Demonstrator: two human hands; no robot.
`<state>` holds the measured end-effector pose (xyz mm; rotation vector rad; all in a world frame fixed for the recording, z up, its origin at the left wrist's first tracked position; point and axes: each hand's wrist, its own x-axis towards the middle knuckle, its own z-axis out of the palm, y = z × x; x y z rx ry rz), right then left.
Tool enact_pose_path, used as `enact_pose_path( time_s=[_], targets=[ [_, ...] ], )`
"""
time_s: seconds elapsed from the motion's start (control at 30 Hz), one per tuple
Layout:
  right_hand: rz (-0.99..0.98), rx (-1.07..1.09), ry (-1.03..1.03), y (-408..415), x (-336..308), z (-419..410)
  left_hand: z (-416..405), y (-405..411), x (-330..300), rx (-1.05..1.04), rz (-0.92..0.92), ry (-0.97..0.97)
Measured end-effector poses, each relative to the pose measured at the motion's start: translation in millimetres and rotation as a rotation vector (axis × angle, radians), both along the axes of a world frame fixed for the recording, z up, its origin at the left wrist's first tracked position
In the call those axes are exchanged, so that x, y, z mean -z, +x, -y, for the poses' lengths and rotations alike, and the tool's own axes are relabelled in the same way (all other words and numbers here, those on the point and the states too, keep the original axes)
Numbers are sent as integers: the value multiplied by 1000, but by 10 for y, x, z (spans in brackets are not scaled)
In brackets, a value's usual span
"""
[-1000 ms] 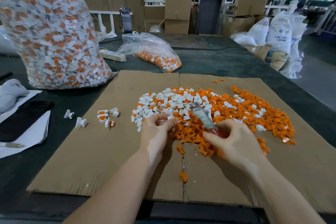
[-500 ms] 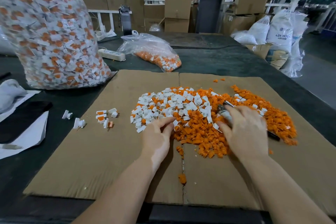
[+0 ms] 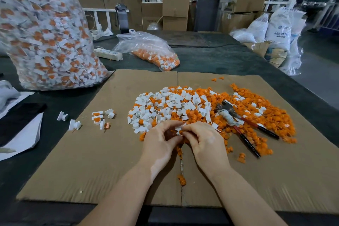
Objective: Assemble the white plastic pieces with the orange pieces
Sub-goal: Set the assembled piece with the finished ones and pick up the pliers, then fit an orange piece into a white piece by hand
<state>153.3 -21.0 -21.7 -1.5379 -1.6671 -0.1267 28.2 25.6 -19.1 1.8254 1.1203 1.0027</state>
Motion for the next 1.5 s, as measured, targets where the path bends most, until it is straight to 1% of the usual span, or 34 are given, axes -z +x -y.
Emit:
enact_pose_path(
  time_s=[0.1,0.27,0.47,0.57,0.7,0.73,0.77,0.87,0.93,1.0,1.13,1.23,1.4,1.5],
  targets=[
    [-3,0,19,10,1,16,3,-14,6,-10,-19,22],
    [51,-13,33,-3,6,15,20,-13,-2,-6,-47,38],
    [88,20,87,-7,-6,3,23,5,0,3,-115,130],
    [48,44,117,4,-9,19,10,-24,6,-82,-50,138],
    [20,47,134,6,-4,27,-136,-263,-21,-319,68,119],
    [23,42,133,-1,-4,25,-200,-344,-31,-385,70,109],
    [30,39,131,-9,-4,24,-267,-431,-32,-454,29,111],
    [42,52,135,-14,-3,16,-423,-659,0,-626,-246,116],
    [51,69,137,-6,5,8,-468,-759,27,-680,-402,108],
    [59,78,134,0,13,3,-483,-810,29,-703,-486,73],
    [80,38,101,4,24,10,-471,-783,-2,-725,-510,47],
    [137,-61,38,-14,24,39,-421,-705,-10,-696,-443,111],
    [308,-86,-68,-33,28,64,-278,-493,-41,-518,-255,247],
    [265,-78,-65,-30,24,57,-164,-356,-90,-330,-128,226]
  ],
)
